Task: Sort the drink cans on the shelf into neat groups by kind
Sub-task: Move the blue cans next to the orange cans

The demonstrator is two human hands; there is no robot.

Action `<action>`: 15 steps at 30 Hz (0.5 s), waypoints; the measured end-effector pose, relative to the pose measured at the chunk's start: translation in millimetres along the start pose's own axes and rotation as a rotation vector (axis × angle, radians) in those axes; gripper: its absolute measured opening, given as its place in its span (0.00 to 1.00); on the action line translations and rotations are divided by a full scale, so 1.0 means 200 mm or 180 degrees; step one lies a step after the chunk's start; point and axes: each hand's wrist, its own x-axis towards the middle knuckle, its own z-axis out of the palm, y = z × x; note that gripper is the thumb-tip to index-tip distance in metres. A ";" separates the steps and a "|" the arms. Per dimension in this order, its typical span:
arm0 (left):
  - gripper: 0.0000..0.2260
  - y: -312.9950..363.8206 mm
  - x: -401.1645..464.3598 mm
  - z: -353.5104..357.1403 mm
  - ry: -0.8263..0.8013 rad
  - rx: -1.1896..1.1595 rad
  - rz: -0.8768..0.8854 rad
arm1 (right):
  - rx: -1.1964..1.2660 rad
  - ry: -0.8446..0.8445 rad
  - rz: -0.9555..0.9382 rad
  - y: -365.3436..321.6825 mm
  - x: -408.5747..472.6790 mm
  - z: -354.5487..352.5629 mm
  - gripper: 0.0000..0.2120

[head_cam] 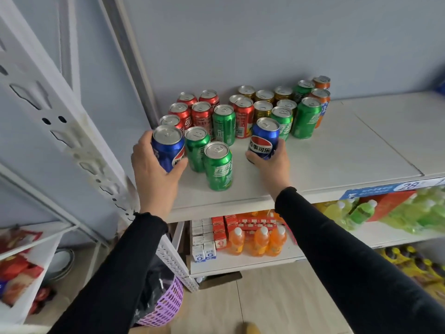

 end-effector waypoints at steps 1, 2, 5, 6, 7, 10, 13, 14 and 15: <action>0.35 0.05 0.02 -0.02 0.0052 0.0033 0.0131 | 0.0107 -0.0013 -0.0024 -0.02 -0.01 -0.02 0.29; 0.35 0.10 0.05 -0.04 0.0098 0.0055 0.0273 | 0.0193 -0.0004 -0.0055 -0.03 -0.03 -0.05 0.29; 0.36 0.30 0.12 -0.05 0.0158 -0.0128 0.0662 | 0.0331 0.0096 -0.0146 -0.09 -0.07 -0.16 0.29; 0.36 0.38 0.14 -0.04 0.0136 -0.0250 0.0768 | 0.0368 0.0134 -0.0139 -0.11 -0.08 -0.20 0.29; 0.36 0.44 0.15 -0.01 0.0091 -0.0386 0.0859 | 0.0387 0.0180 -0.0134 -0.13 -0.10 -0.25 0.30; 0.37 0.63 0.13 0.13 -0.0213 -0.0721 0.0999 | 0.0363 0.0306 -0.0146 -0.14 -0.13 -0.43 0.28; 0.37 0.79 0.05 0.33 -0.0559 -0.0959 0.1036 | 0.0308 0.0446 -0.0122 -0.11 -0.13 -0.65 0.28; 0.37 0.85 0.01 0.41 -0.0687 -0.1033 0.1031 | 0.0280 0.0506 -0.0109 -0.10 -0.13 -0.74 0.27; 0.37 0.90 -0.04 0.49 -0.0828 -0.1118 0.1029 | 0.0257 0.0562 -0.0091 -0.07 -0.13 -0.83 0.27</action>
